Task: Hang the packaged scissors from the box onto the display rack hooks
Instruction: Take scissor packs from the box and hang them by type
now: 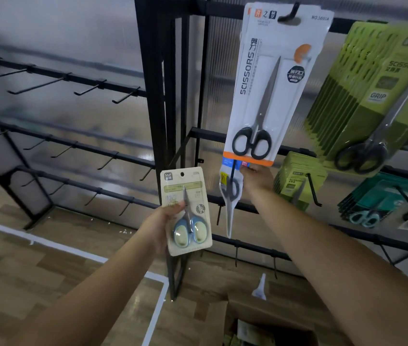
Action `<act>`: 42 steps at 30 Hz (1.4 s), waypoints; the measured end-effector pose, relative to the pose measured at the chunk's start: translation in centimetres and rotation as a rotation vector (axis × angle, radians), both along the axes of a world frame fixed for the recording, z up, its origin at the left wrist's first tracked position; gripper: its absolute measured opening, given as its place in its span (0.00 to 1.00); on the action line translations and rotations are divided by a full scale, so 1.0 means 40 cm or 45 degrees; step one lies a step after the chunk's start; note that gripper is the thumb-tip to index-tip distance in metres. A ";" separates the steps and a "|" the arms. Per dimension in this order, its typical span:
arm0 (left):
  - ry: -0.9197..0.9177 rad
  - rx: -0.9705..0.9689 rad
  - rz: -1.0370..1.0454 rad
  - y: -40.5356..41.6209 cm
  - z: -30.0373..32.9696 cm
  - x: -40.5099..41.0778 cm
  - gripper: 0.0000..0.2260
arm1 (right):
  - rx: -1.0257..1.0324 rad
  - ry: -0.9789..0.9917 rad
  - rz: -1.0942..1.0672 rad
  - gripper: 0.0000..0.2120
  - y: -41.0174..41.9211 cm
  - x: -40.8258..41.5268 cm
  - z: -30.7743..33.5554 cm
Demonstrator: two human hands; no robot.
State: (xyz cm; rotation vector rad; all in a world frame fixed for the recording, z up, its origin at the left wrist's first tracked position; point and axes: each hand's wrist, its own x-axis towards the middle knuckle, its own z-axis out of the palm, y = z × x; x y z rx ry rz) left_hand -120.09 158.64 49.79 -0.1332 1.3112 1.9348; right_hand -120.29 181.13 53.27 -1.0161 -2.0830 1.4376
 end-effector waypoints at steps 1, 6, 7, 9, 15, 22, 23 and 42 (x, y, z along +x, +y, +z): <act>0.007 0.004 0.009 0.016 0.007 0.002 0.18 | -0.032 -0.060 0.013 0.08 0.013 -0.018 0.010; 0.033 0.006 0.110 0.077 0.020 0.026 0.12 | -0.090 -0.059 -0.108 0.09 0.019 -0.009 0.007; 0.030 0.012 0.100 0.081 0.020 0.033 0.10 | -0.086 -0.020 -0.141 0.10 0.005 0.017 0.002; 0.053 0.015 0.060 0.082 0.021 0.046 0.11 | -0.134 0.059 -0.094 0.12 -0.024 0.082 -0.010; 0.039 0.058 0.000 0.097 0.032 0.097 0.14 | -0.427 0.180 0.490 0.08 -0.087 0.279 -0.006; 0.284 -0.059 -0.099 0.209 0.050 0.194 0.16 | -0.330 0.295 0.390 0.21 -0.033 0.395 -0.007; 0.350 -0.082 -0.122 0.230 0.052 0.204 0.13 | -0.338 0.314 0.338 0.21 -0.015 0.416 -0.006; 2.037 -0.799 -1.002 0.780 0.064 0.420 0.09 | 0.069 0.306 -0.397 0.27 0.510 0.932 -0.021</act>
